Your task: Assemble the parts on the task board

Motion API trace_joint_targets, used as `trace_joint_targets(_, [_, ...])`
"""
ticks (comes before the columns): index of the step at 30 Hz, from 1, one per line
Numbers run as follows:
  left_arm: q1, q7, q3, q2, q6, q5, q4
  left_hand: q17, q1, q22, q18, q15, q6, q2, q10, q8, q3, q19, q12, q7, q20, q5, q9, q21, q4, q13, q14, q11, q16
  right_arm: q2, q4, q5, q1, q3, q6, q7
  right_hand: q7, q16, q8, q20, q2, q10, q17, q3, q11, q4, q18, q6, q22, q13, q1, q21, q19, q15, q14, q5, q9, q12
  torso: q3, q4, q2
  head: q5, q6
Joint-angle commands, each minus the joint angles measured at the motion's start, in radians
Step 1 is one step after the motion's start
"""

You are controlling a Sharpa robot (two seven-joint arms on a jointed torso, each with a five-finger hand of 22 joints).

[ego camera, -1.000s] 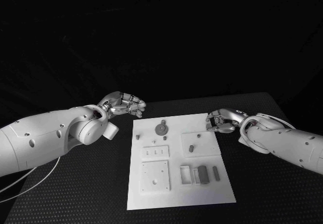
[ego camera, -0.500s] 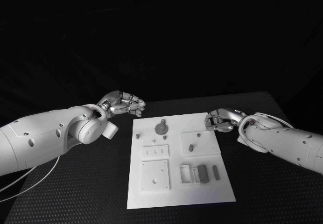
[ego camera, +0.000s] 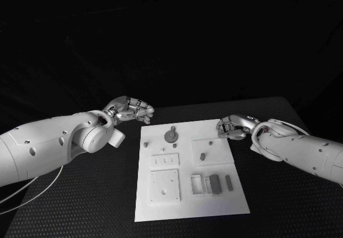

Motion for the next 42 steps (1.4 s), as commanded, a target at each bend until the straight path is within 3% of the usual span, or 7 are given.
trace_joint_targets(1, [0.001, 0.007, 0.001, 0.002, 0.014, 0.005, 0.001, 0.001, 0.001, 0.002, 0.02, -0.001, 0.002, 0.001, 0.004, -0.003, 0.003, 0.002, -0.007, 0.003, 0.007, 0.0, 0.001, -0.007, 0.0, 0.001, 0.007, 0.003, -0.003, 0.004, -0.004, -0.012, -0.002, 0.0, 0.013, 0.002, -0.001, 0.005, 0.005, -0.006, 0.007, -0.059, 0.001, -0.004, -0.007, -0.003, 0.013, 0.152, 0.019, -0.001, -0.001, 0.007, -0.002, -0.007, -0.002, 0.002, 0.001, 0.006, 0.0003, 0.0002, 0.0, 0.0, -0.001])
trace_joint_targets(9, [0.001, 0.006, 0.001, -0.001, 0.014, 0.005, 0.007, 0.002, 0.001, 0.002, 0.02, -0.001, 0.001, 0.001, 0.004, -0.003, 0.003, 0.002, -0.007, 0.004, 0.007, 0.0, 0.001, -0.007, 0.0, 0.001, 0.007, 0.004, -0.004, 0.011, -0.019, -0.023, -0.012, -0.001, 0.01, -0.001, -0.007, 0.007, 0.012, -0.009, 0.024, -0.054, 0.001, -0.002, -0.012, -0.011, 0.013, 0.165, 0.018, -0.003, 0.001, 0.01, 0.0, -0.01, 0.002, 0.002, 0.008, 0.008, 0.0013, 0.0016, 0.002, 0.001, -0.004])
trace_joint_targets(25, [0.001, 0.005, 0.001, -0.005, 0.014, 0.004, 0.009, 0.003, 0.001, 0.002, 0.02, -0.001, 0.001, 0.001, 0.004, -0.003, 0.003, 0.002, -0.008, 0.004, 0.007, 0.0, 0.001, -0.007, 0.0, 0.002, 0.008, 0.004, -0.005, 0.007, -0.025, -0.022, -0.013, -0.001, -0.002, -0.001, -0.007, 0.007, 0.009, -0.01, 0.017, -0.052, 0.0, -0.004, -0.013, -0.02, 0.013, 0.161, 0.018, -0.005, 0.0, 0.012, 0.0, -0.013, 0.002, 0.002, 0.01, 0.007, 0.0016, -0.0018, -0.001, 0.004, -0.009])
trace_joint_targets(32, [0.001, 0.005, 0.001, -0.004, 0.015, 0.004, 0.009, 0.003, 0.001, 0.002, 0.02, -0.001, 0.001, 0.001, 0.004, -0.003, 0.003, 0.002, -0.008, 0.004, 0.007, 0.0, 0.002, -0.008, 0.0, 0.003, 0.008, 0.004, -0.005, 0.005, -0.026, 0.003, -0.013, -0.001, -0.002, -0.001, -0.003, 0.006, 0.001, -0.01, 0.009, -0.052, -0.001, -0.003, -0.01, -0.022, 0.013, 0.148, 0.017, -0.006, -0.003, 0.011, 0.001, -0.011, 0.002, 0.002, 0.008, 0.007, 0.0011, -0.0003, 0.0, 0.002, -0.008])
trace_joint_targets(42, [0.001, 0.004, 0.001, -0.005, 0.016, 0.004, 0.01, 0.004, 0.002, 0.003, 0.02, -0.001, 0.002, 0.001, 0.004, -0.003, 0.003, 0.002, -0.008, 0.003, 0.007, 0.0, 0.002, -0.008, 0.0, 0.003, 0.008, 0.004, -0.006, 0.007, -0.018, 0.004, -0.013, -0.001, 0.01, 0.009, -0.004, 0.007, 0.006, -0.011, 0.023, -0.051, -0.001, 0.001, -0.01, -0.026, 0.013, 0.158, 0.017, -0.007, 0.0, 0.011, 0.001, -0.009, 0.003, 0.002, 0.014, 0.007, 0.0006, -0.0006, 0.0, 0.001, -0.008])
